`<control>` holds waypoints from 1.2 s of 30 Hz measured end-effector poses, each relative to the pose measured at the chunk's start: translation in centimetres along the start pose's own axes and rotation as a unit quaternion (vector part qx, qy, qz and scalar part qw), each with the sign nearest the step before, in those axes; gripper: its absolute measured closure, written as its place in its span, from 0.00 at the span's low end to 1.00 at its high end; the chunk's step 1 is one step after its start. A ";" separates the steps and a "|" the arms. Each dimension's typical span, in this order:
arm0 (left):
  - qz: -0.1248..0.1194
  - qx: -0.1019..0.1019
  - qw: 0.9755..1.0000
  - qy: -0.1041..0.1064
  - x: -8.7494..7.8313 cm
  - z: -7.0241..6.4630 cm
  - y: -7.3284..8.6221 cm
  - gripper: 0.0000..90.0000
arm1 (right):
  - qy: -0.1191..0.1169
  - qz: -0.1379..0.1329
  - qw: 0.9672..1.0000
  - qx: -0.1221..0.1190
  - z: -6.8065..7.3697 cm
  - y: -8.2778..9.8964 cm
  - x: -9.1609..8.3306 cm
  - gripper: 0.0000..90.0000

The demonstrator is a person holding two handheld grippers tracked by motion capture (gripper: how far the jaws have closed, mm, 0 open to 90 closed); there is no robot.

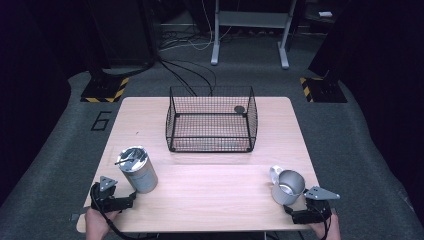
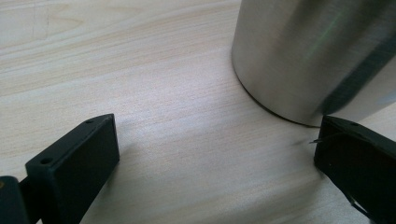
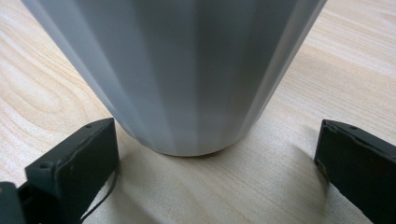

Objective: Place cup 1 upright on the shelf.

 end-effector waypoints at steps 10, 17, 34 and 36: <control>0.005 0.001 1.000 0.004 -0.1 0.0 0.0 0.00 | 0.000 0.003 1.000 -0.001 -0.1 0.0 0.0 0.00; 0.003 -0.011 1.000 -0.010 -0.1 -0.3 0.1 0.00 | -0.001 0.003 1.000 0.000 -0.1 -0.1 0.1 0.00; -0.059 -0.019 0.997 0.045 -2.5 -0.9 -1.1 0.00 | 0.000 0.002 1.000 -0.001 -0.1 -0.1 0.0 0.00; -0.075 -0.024 0.996 0.053 -3.1 -1.1 -1.5 0.00 | -0.001 0.002 1.000 -0.001 -0.1 -0.1 0.1 0.00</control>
Point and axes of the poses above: each handheld gripper's, and its own axes: x roughly forward along the jaws, y roughly out of its underside, z roughly to its left, the point moved 4 cm from there along x, roughly forward along the jaws, and after that the axes turned 6 degrees about -z, right-handed, at the moved point
